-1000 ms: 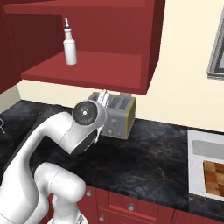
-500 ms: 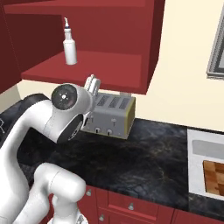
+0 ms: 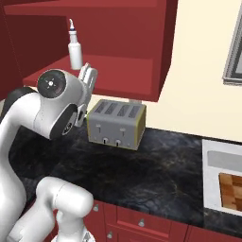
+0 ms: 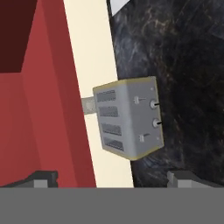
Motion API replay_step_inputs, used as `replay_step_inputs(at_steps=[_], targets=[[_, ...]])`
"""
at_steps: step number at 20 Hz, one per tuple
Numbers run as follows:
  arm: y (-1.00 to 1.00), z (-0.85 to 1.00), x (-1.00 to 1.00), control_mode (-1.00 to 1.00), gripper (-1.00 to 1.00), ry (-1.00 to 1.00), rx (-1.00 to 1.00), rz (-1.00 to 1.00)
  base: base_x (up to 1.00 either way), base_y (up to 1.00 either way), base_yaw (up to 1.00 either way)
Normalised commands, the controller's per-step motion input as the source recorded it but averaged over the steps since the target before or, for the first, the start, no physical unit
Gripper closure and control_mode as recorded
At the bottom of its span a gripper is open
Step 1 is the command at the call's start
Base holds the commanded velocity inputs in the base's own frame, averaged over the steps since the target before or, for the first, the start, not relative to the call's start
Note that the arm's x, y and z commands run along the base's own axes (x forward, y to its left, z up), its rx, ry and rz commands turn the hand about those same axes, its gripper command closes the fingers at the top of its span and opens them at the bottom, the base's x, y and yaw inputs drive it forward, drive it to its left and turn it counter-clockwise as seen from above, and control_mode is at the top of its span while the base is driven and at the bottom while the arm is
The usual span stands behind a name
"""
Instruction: Move the cutting board and knife to the sink. Then move spray from the cabinet to the counter.
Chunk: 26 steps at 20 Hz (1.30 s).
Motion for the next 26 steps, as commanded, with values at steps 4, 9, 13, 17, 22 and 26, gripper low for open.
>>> replay_step_inputs(at_steps=[4,9,13,17,22,26], targets=[[0.09,0.28,0.0,-1.0,-1.0,0.0,-0.09,0.11,0.0,0.0,0.0],[0.06,0.01,0.0,-1.0,-1.0,0.04,-0.28,0.18,0.0,0.0,0.0],[0.19,0.0,0.0,-1.0,-1.0,0.02,-0.38,0.25,0.0,0.0,0.0],[0.18,0.0,0.0,-1.0,-1.0,-0.04,-0.35,0.36,0.0,0.0,0.0],[0.03,0.0,0.0,-1.0,-1.0,-0.2,-0.25,0.51,0.0,0.0,0.0],[0.0,0.0,0.0,-1.0,-1.0,-0.22,-0.15,0.57,0.0,0.0,0.0]])
